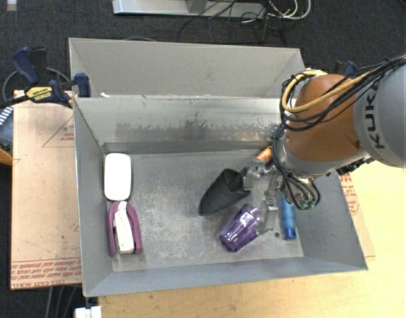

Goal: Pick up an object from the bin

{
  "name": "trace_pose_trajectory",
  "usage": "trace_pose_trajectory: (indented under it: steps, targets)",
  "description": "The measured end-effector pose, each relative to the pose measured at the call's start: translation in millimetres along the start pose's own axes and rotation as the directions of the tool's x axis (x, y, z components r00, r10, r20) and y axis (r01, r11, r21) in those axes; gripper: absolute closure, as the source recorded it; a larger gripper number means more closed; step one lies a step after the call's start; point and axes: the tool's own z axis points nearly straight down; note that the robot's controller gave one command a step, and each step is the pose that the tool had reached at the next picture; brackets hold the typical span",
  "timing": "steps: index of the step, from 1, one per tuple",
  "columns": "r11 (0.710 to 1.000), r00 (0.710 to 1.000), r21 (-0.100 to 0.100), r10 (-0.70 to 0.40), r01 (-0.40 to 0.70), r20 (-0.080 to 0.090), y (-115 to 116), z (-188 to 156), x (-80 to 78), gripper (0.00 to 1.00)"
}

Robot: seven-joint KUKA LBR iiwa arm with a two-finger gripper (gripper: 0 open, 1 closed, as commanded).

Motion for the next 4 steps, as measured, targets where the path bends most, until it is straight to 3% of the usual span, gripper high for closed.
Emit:
trace_pose_trajectory:
  steps: [2,3,4]
  targets:
    - [1.0,1.0,0.001,0.008,-0.008,0.017,1,3,-1.7,0.0]
    - [1.0,1.0,-0.001,-0.014,0.014,0.005,15,73,-15.1,0.0]
    - [0.999,0.999,-0.003,0.048,-0.047,0.022,18,77,-10.7,1.0]
